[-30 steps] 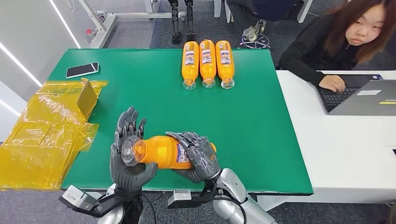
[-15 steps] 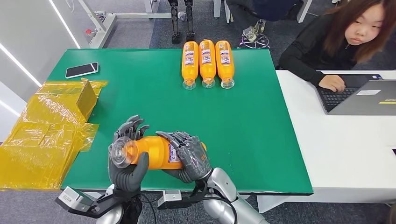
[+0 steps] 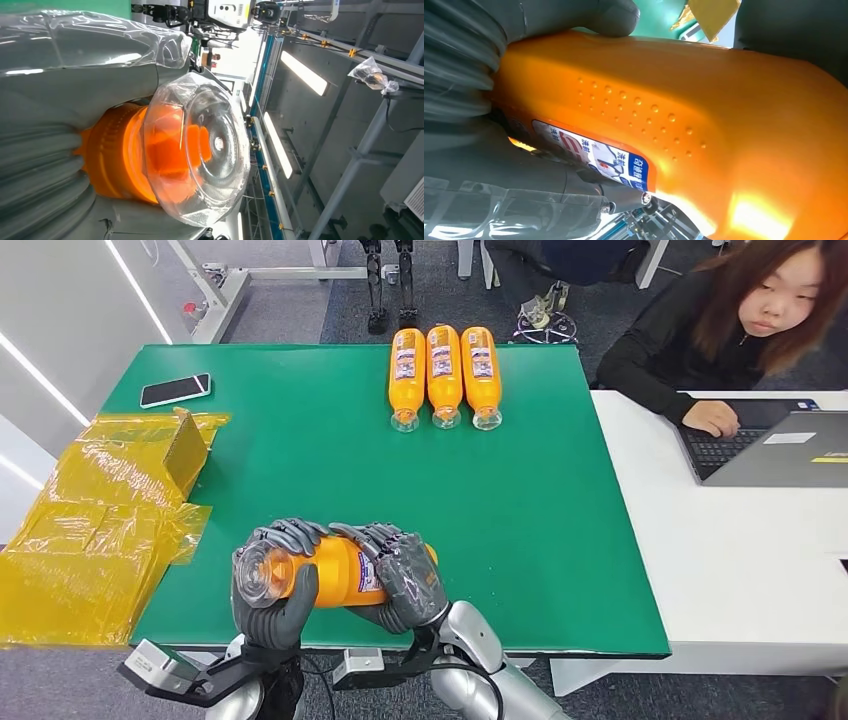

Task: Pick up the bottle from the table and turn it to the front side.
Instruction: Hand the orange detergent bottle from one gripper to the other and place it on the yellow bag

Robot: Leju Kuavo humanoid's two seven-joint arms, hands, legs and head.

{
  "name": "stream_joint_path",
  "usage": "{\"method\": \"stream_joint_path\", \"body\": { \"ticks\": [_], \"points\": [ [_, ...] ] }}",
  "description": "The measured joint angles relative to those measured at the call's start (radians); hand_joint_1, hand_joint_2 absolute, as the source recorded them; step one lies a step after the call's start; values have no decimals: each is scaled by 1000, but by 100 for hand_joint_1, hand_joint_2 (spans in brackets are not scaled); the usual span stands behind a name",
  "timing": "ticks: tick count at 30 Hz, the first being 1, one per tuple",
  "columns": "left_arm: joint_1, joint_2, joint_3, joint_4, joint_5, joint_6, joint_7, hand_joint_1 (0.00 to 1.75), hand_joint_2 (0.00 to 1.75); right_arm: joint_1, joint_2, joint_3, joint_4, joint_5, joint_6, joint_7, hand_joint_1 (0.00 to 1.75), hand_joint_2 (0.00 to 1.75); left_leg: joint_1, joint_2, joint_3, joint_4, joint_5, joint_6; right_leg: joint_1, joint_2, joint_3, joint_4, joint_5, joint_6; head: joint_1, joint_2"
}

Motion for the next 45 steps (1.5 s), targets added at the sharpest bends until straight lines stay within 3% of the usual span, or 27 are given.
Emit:
{"method": "stream_joint_path", "body": {
  "ticks": [2,3,19,24,32,41,45],
  "points": [
    [0,2,1,0,0,0,0,158,175,0,2,0,1,-1,0,0,29,175,0,0,0,0,0,0,0,0,0,0,0,0,0,0],
    [0,3,1,0,-1,0,0,157,175,0,3,0,1,-3,0,1,0,175,0,0,0,0,0,0,0,0,0,0,0,0,0,0],
    [0,4,1,1,-3,1,0,148,175,0,14,0,1,-4,-23,-6,0,175,0,0,0,0,0,0,0,0,0,0,0,0,0,0],
    [-4,5,1,10,-11,21,0,153,175,0,16,0,1,-15,-29,-18,0,175,0,0,0,0,0,0,0,0,0,0,0,0,0,0],
    [-111,30,66,147,-144,244,3,164,175,-1,19,2,-10,-31,-27,-14,0,175,0,0,0,0,1,-2,0,0,0,1,1,-1,0,0],
    [-281,101,201,373,-258,438,2,167,175,-4,18,29,-58,-54,7,-2,0,175,1,0,1,0,2,-2,0,0,0,2,1,-1,0,0],
    [-380,149,229,507,-371,600,4,163,175,-17,17,45,-85,-58,40,6,0,175,1,1,1,0,2,-2,1,2,0,2,1,-2,0,0]
  ]
}}
